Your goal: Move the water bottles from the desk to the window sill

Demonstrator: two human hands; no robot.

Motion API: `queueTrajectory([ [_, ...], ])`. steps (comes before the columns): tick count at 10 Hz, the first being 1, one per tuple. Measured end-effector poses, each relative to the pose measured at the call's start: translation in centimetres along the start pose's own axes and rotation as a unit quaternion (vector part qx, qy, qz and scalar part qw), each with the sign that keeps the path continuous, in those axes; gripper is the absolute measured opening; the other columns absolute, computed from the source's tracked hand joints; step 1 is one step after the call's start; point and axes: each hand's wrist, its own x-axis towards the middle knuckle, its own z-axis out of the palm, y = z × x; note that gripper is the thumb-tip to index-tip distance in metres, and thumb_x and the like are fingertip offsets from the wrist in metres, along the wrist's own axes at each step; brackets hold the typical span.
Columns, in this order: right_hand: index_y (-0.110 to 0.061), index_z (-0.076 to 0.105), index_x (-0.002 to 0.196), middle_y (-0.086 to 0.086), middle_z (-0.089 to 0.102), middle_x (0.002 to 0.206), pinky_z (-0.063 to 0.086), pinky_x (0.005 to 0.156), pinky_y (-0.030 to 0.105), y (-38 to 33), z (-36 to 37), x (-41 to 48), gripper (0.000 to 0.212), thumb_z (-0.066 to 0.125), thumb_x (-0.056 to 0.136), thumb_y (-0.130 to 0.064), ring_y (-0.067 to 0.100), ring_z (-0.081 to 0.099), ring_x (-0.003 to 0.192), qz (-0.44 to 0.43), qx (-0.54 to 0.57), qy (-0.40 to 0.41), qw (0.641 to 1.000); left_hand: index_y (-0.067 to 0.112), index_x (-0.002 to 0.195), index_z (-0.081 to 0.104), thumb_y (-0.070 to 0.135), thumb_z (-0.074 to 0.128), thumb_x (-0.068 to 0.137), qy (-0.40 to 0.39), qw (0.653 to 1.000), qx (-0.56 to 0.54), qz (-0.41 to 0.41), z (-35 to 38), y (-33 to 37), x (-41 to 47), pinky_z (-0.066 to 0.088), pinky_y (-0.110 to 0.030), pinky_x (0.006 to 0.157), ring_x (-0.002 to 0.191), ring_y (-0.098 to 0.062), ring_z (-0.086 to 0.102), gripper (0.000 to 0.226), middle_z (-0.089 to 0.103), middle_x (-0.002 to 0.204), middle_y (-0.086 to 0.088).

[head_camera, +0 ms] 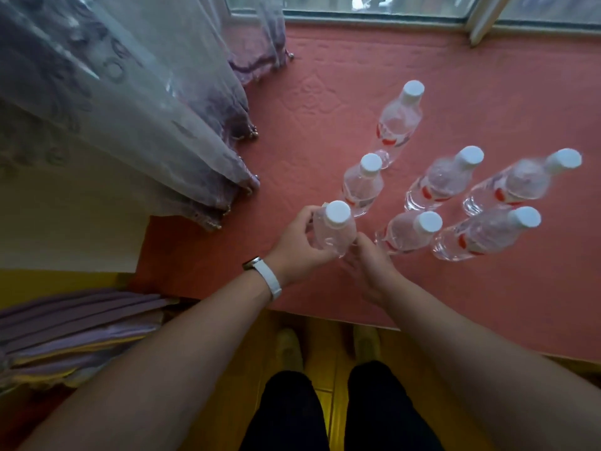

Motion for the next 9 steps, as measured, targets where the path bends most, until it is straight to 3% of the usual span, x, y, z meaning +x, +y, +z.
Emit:
queueTrajectory([
  [1,-0.019,0.069,0.085,-0.007,0.074,0.084,0.044,0.075,0.025,0.7,0.2,2.0,0.028,0.043,0.095,-0.02,0.006,0.066,0.075,-0.011,0.025,0.006,1.0,0.026,0.112,0.049,0.014,0.081,0.057,-0.015,1.0,-0.012,0.009,-0.4,-1.6,1.6,0.051,-0.016,0.078,0.083,0.008,0.061,0.064,0.062,0.101,0.009],
  [2,-0.023,0.066,0.092,-0.007,0.072,0.095,0.038,0.081,0.031,1.6,0.1,3.2,0.026,0.041,0.095,-0.026,0.009,0.06,0.087,-0.014,0.02,0.018,1.0,0.029,0.112,0.049,0.031,0.081,0.05,-0.021,1.0,-0.018,0.011,-0.4,-2.7,2.6,0.052,-0.018,0.078,0.084,0.007,0.063,0.07,0.063,0.101,0.009],
  [3,-0.024,0.065,0.089,-0.009,0.07,0.091,0.038,0.082,0.032,2.3,-0.3,4.0,0.024,0.042,0.095,-0.028,0.01,0.057,0.089,-0.005,0.024,0.035,0.999,0.034,0.11,0.051,0.035,0.079,0.05,-0.017,1.0,-0.009,0.018,-0.1,-3.7,3.2,0.053,-0.019,0.08,0.089,0.002,0.064,0.066,0.065,0.103,0.01],
  [4,-0.024,0.061,0.086,-0.008,0.066,0.092,0.039,0.082,0.032,2.5,-0.3,4.0,0.021,0.043,0.096,-0.028,0.01,0.056,0.09,-0.006,0.039,0.044,0.998,0.038,0.108,0.051,0.032,0.079,0.051,-0.012,1.0,0.0,0.027,-0.1,-4.4,3.8,0.055,-0.026,0.086,0.1,-0.01,0.064,0.063,0.065,0.108,0.008],
  [6,-0.025,0.058,0.094,-0.003,0.061,0.101,0.043,0.077,0.033,2.6,-0.5,3.6,0.014,0.045,0.097,-0.03,0.015,0.056,0.097,0.004,0.054,0.073,0.996,0.034,0.115,0.049,0.013,0.082,0.059,-0.025,0.999,0.008,0.035,-0.2,-4.7,3.8,0.05,-0.017,0.085,0.097,-0.002,0.061,0.068,0.063,0.11,0.009],
  [7,-0.025,0.059,0.097,-0.002,0.058,0.109,0.043,0.079,0.033,2.3,-0.6,2.0,0.013,0.047,0.097,-0.031,0.019,0.054,0.108,0.004,0.052,0.092,0.994,0.026,0.125,0.049,0.016,0.085,0.06,-0.033,0.998,0.039,0.039,-0.6,-4.4,3.3,0.048,-0.02,0.091,0.102,-0.002,0.06,0.075,0.063,0.114,0.008],
  [8,-0.023,0.061,0.102,0.002,0.058,0.116,0.044,0.091,0.038,1.5,-0.6,-0.3,0.013,0.05,0.097,-0.029,0.022,0.056,0.113,0.003,0.055,0.106,0.993,0.03,0.126,0.046,0.013,0.089,0.062,-0.044,0.997,0.055,0.043,-1.5,-2.7,2.2,0.042,-0.019,0.099,0.118,-0.009,0.055,0.079,0.058,0.125,0.005],
  [9,-0.02,0.06,0.101,0.002,0.063,0.111,0.044,0.096,0.041,0.5,0.0,-3.4,0.011,0.051,0.097,-0.024,0.021,0.059,0.108,-0.026,0.027,0.111,0.993,0.031,0.129,0.044,0.016,0.089,0.065,-0.037,0.997,0.049,0.043,-2.8,-0.4,0.0,0.037,-0.007,0.095,0.124,-0.008,0.049,0.08,0.053,0.132,0.003],
])
